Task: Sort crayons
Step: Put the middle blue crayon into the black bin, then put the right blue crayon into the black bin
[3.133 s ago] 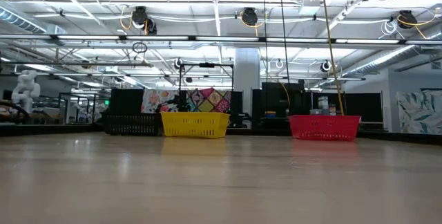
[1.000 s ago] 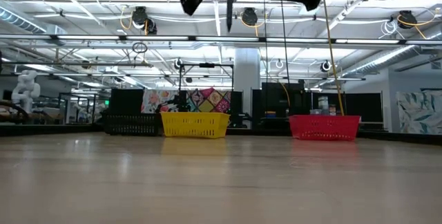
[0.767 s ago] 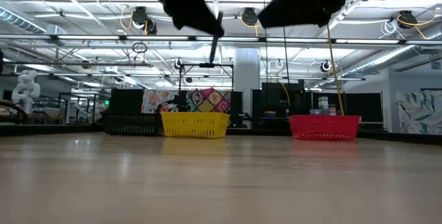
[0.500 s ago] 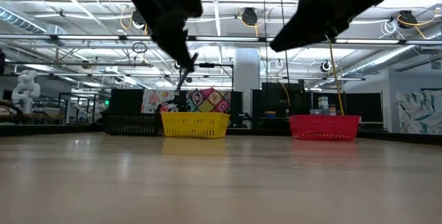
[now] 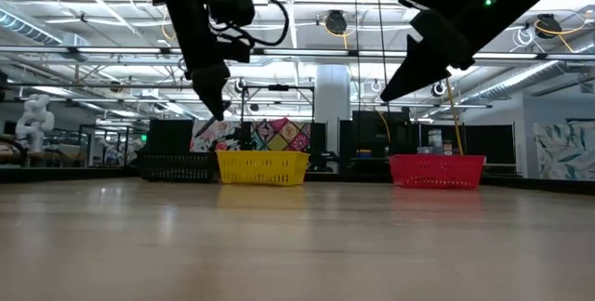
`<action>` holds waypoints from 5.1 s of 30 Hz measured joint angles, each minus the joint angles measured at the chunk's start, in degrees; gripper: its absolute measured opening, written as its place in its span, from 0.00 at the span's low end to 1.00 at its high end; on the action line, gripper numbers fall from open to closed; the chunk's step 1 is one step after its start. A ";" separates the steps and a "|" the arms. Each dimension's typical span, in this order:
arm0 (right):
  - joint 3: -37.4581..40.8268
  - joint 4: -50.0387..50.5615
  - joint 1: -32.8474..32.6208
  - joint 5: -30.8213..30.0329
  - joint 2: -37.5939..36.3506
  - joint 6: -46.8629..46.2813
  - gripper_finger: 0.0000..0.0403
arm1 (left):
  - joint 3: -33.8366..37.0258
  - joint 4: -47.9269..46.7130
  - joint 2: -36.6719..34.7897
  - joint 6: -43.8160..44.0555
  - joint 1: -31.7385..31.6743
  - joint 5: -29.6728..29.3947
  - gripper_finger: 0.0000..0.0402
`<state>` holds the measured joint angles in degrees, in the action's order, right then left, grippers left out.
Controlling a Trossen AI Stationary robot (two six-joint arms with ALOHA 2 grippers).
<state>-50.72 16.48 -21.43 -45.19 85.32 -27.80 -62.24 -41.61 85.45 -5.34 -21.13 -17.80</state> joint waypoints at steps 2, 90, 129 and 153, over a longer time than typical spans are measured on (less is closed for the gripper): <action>0.00 0.79 0.39 0.01 0.00 0.03 0.30 | 0.00 0.00 0.00 -1.51 -2.05 -0.50 0.03; 0.02 27.18 -25.22 54.13 -4.11 -31.39 0.30 | 0.00 10.37 0.04 9.59 28.17 17.31 0.23; 2.58 30.63 -34.34 54.40 4.62 -27.81 0.30 | 0.00 9.35 0.04 20.04 38.51 10.82 0.23; 4.09 27.79 -36.64 56.11 4.51 -28.51 0.01 | 0.00 9.43 0.04 20.02 38.51 10.84 0.23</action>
<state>-46.63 44.27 -58.07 10.92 89.83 -56.31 -62.24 -32.18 85.49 14.68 17.39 -6.96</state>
